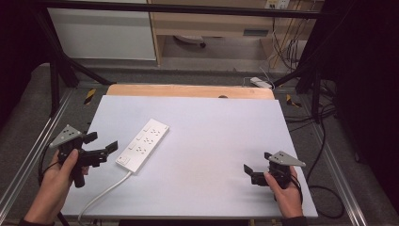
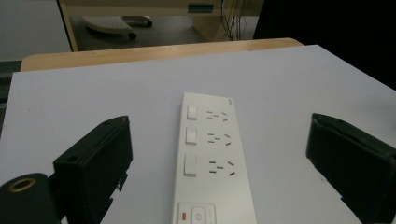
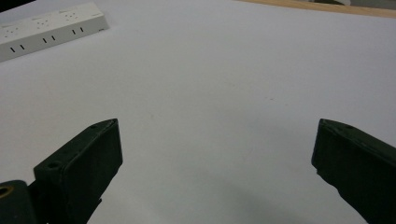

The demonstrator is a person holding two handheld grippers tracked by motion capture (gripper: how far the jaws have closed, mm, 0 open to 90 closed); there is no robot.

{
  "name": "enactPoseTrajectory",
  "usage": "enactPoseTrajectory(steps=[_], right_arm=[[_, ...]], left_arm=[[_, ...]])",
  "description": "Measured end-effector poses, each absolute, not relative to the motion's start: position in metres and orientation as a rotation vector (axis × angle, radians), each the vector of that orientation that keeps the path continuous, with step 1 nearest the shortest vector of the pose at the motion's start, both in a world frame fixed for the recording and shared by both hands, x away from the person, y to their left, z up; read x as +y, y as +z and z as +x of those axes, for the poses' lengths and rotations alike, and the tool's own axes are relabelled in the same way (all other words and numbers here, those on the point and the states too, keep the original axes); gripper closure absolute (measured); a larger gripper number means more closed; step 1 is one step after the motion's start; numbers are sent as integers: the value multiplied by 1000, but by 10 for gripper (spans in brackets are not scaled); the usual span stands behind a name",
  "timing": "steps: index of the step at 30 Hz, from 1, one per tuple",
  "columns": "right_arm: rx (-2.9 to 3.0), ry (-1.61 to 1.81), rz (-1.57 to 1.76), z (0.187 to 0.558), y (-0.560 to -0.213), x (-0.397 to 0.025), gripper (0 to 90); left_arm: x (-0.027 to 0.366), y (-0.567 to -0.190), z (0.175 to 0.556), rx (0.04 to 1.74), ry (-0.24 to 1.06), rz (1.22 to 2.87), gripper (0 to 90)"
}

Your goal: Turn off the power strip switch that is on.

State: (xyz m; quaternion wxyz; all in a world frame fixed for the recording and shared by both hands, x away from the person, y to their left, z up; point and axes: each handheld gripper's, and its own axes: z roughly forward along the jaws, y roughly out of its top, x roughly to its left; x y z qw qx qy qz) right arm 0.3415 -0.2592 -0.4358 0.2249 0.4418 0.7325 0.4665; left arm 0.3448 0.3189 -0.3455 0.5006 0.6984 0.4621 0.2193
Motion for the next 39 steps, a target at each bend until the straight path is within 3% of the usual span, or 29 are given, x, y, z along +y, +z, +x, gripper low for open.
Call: enactPoseTrajectory(steps=[24, 39], right_arm=[[2019, 1282, 1219, 342, -436, -259, 22], [2014, 1280, 1227, 342, -437, -260, 22]], left_arm=[[335, -375, 310, 1104, 547, 1701, 70], [328, -423, 303, 1127, 503, 1776, 72]])
